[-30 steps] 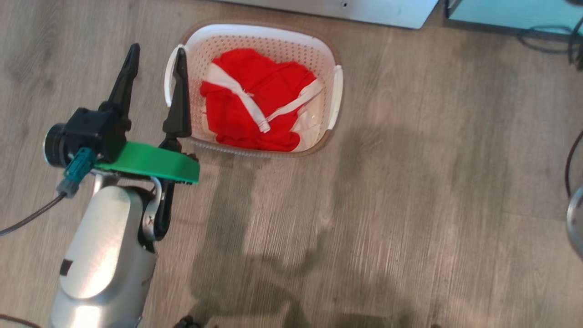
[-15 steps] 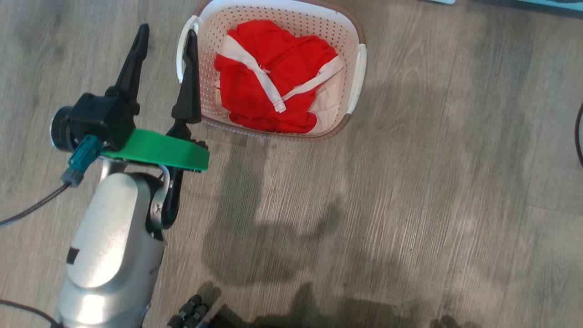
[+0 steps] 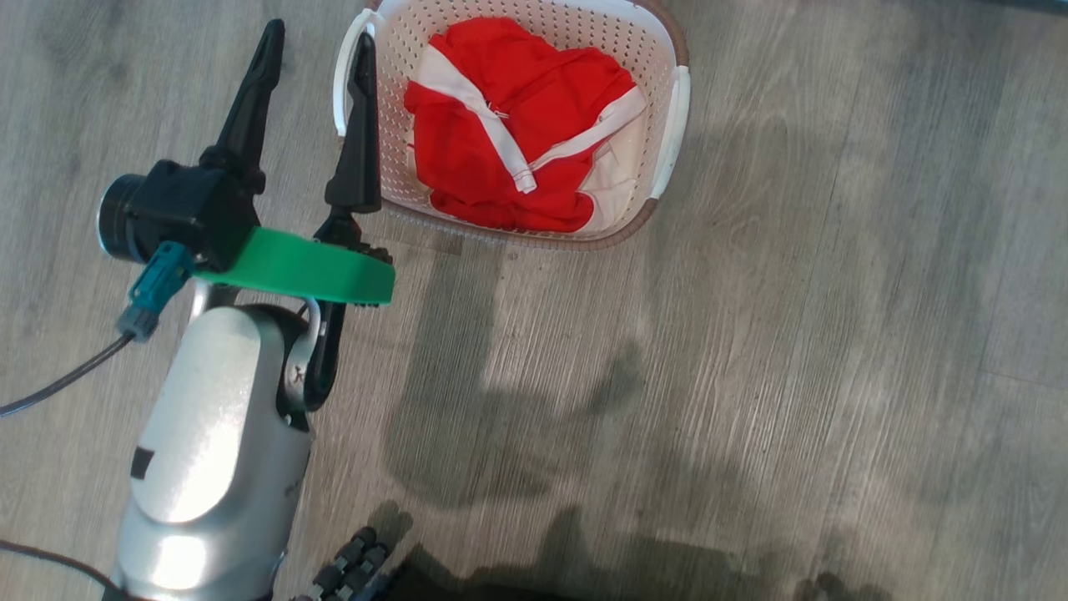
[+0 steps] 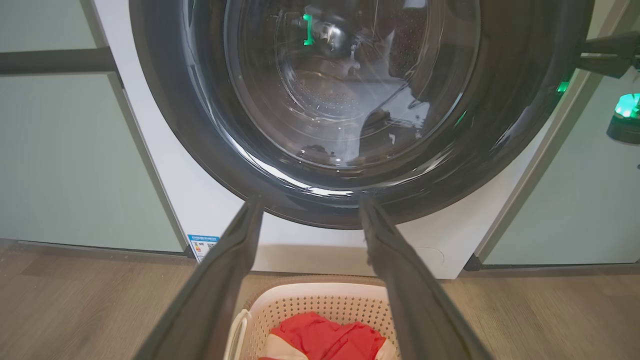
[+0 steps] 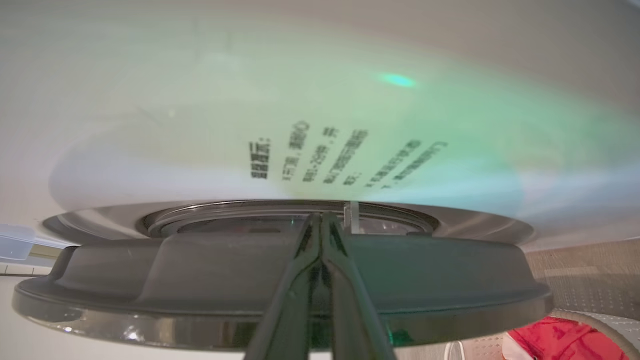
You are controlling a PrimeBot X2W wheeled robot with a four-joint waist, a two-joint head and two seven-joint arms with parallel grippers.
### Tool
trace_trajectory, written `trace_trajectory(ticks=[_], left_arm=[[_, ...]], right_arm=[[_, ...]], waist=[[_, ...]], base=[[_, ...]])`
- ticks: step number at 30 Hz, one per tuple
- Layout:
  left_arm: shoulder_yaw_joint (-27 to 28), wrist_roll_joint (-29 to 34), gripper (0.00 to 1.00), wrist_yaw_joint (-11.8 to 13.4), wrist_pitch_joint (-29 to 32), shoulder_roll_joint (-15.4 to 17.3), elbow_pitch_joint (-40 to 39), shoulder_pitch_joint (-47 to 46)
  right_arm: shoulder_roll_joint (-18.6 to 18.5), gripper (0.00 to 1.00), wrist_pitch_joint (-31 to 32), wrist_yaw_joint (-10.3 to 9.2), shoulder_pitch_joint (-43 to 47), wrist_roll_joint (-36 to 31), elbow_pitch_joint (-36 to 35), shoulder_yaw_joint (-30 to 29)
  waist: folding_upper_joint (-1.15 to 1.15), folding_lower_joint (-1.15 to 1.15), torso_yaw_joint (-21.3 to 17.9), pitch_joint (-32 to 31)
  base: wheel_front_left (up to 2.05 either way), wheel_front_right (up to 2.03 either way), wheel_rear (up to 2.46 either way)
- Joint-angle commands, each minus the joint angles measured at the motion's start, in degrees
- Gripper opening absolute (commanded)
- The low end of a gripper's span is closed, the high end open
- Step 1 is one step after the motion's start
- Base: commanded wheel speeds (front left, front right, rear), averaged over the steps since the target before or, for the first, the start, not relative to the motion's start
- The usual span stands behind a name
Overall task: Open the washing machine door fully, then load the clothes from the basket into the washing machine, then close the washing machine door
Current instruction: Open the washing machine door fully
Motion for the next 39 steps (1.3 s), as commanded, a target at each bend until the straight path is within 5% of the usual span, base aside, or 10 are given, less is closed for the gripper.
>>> trace_trajectory(ticks=[1,18,39], left_arm=[[2.3,0.8,1.00,-0.1,-0.3,0.9,-2.1,-0.7],[3.3,2.5,1.00,-1.6,-0.3,-0.6,-0.9,-0.5],[4.5,3.1,1.00,-2.2,-0.3,-1.0,2.0,2.5]], right_arm=[[1.4,0.00,1.0,0.01,-3.6,-0.4,-1.2,0.5],[0.8,0.00,8.2,0.01,-3.4,-0.1,0.5,1.1],[4.0,0.00,21.9,0.01,7.8,2.9,-7.6,2.6]], waist=[[0.00,0.00,0.1,0.2],[0.00,0.00,-0.5,-0.5],[0.00,0.00,-1.4,-7.0]], base=[[0.00,0.00,0.00],[0.00,0.00,0.00],[0.00,0.00,0.00]])
